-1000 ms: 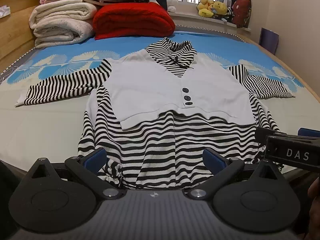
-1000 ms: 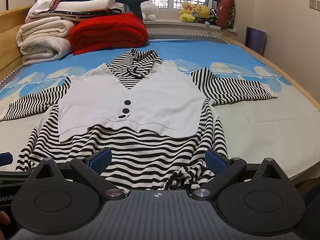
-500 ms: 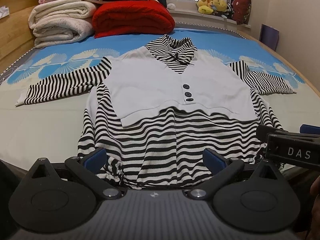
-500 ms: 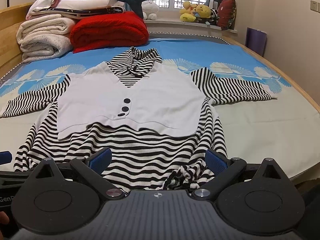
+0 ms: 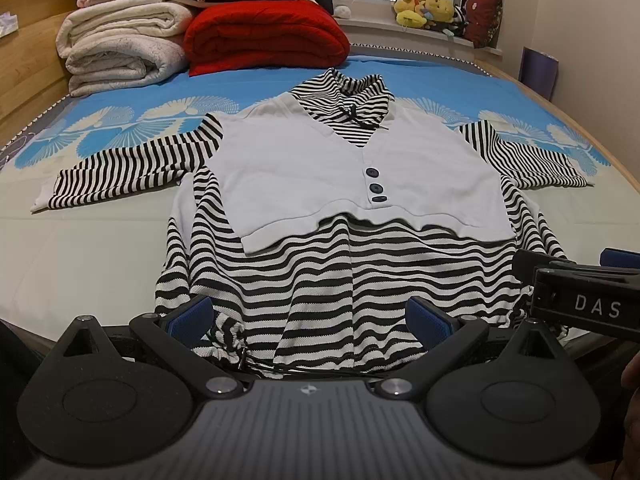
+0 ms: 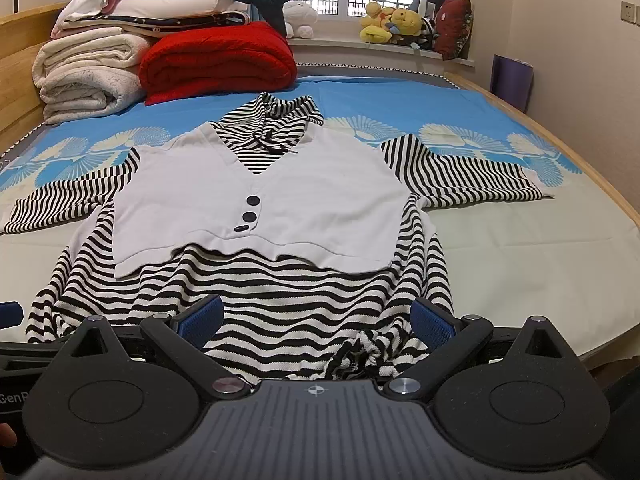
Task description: Fold small clothes
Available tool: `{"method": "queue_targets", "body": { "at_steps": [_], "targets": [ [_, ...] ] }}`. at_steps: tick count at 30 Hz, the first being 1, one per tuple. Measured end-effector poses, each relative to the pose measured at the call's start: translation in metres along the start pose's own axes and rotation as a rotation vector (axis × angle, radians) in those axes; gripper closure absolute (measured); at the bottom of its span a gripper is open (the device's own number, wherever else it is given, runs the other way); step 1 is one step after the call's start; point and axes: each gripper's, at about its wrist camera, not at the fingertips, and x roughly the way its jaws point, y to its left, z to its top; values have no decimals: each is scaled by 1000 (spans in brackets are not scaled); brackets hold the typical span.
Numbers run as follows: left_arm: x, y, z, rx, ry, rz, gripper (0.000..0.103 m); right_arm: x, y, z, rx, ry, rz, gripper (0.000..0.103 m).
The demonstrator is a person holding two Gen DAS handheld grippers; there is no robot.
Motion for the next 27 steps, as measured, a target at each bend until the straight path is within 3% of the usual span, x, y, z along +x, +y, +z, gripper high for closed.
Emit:
{"method": "queue_targets", "body": {
  "at_steps": [8,13,14,17,21,27],
  "targets": [
    [-7,7,9,-6,-19,18,1,-1,-2,3,-2,-6,-13,4],
    [-21,17,36,13,-100,33,1,1,-4,4,32,1,0,4],
    [-27,18,42,42,-164,56,4,1,-3,4,40,5,5,4],
    [-36,22,65,76,-242,74,10,1,-2,7,44,10,6,5],
    [-27,36,98,44,-229,31,28,1,0,8,-10,-26,-24,9],
    [8,61,141,56,-221,19,41,-2,-3,13,-5,-59,-11,30]
  ]
}}
